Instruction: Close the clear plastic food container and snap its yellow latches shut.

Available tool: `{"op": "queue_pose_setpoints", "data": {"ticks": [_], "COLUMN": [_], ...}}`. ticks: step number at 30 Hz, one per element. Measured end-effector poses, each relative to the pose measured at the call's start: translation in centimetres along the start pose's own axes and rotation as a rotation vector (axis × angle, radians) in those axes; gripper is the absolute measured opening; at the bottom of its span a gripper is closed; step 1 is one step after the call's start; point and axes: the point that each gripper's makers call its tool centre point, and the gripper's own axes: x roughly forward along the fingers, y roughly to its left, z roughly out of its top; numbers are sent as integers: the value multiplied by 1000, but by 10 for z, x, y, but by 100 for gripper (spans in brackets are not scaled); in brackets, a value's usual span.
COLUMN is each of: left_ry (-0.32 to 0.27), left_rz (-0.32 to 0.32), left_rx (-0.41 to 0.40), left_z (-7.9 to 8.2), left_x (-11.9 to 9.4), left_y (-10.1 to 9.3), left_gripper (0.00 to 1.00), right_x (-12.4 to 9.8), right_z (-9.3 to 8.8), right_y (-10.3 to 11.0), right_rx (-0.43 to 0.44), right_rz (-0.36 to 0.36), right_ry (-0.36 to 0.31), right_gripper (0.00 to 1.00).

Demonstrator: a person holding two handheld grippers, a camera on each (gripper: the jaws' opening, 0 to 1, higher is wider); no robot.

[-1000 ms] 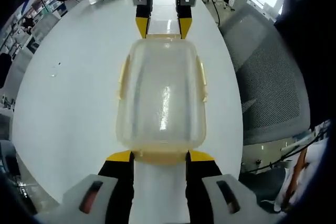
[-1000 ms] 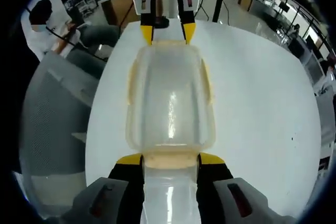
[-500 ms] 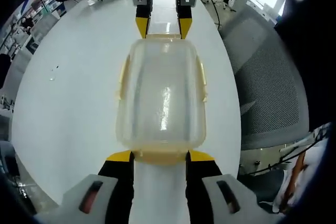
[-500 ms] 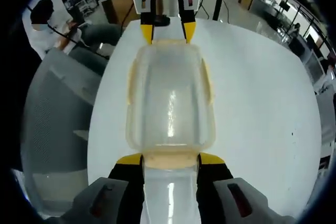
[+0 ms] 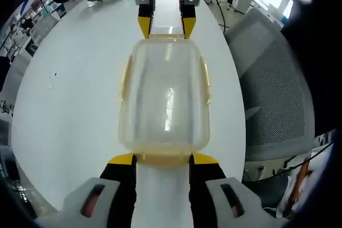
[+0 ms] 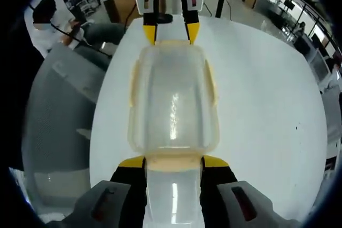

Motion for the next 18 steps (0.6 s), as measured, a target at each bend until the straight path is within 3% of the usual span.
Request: {"op": "queue_pose_setpoints", "data": {"ticks": [18], "left_ry": [-6], "left_rz": [-19], "left_rx": [-4], "left_z": [36], "left_x": [17], "left_y": [-4], "left_gripper": [37], "right_x": [-11], "right_z": [-38], "right_y": [3], "right_rx": [9], "right_rz": [6], "right_ry": [18], "right_gripper": [37]}}
